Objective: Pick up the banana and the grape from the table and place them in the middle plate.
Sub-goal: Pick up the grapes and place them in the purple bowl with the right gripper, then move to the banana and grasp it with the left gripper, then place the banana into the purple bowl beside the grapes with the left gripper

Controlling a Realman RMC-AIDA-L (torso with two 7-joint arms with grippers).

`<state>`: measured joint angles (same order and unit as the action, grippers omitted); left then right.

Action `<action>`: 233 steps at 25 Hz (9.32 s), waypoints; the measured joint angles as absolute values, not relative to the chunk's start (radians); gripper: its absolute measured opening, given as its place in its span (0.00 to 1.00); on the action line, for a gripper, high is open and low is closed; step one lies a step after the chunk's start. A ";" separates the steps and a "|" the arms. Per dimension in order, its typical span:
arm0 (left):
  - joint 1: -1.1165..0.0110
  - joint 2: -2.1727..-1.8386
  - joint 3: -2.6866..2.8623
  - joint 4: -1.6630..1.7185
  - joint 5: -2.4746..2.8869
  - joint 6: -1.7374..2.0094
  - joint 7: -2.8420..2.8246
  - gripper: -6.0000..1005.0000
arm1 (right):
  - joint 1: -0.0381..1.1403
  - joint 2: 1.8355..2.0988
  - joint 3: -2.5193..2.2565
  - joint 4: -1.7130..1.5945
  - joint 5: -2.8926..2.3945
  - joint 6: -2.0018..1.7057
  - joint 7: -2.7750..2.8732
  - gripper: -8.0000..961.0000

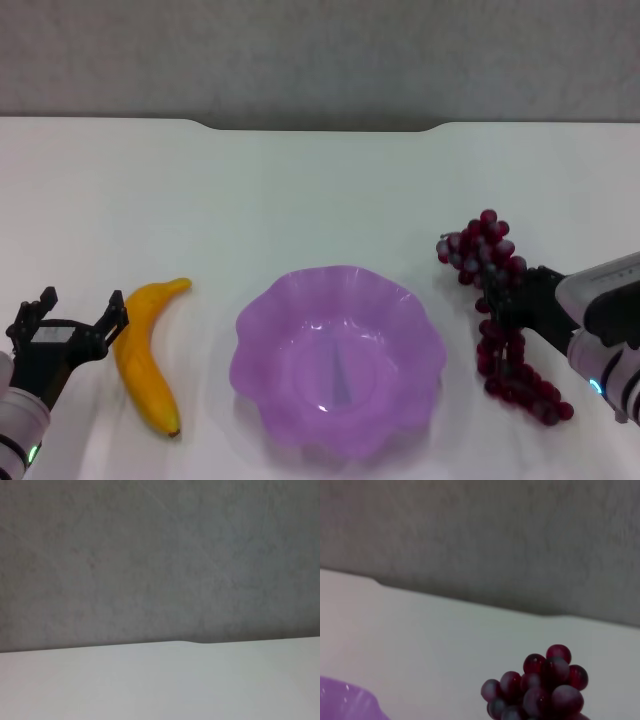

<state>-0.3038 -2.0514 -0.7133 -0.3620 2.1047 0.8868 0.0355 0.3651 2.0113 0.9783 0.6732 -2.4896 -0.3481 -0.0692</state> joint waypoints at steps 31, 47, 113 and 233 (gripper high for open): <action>-0.309 -2.052 -0.713 -0.353 2.103 0.877 0.035 0.89 | 0.209 2.008 0.892 1.270 -2.667 -0.223 -0.294 0.32; -0.315 -2.053 -0.715 -0.352 2.103 0.876 0.034 0.89 | 0.289 2.013 0.800 1.024 -2.655 -0.221 -0.162 0.29; -0.289 -2.042 -0.727 -0.507 2.215 0.877 -0.021 0.89 | 0.270 2.019 0.783 0.432 -2.532 -1.104 0.097 0.85; -0.213 -2.041 -1.426 -1.476 2.618 -0.815 -0.040 0.57 | 0.304 2.020 0.750 0.354 -2.477 -0.931 -0.115 0.85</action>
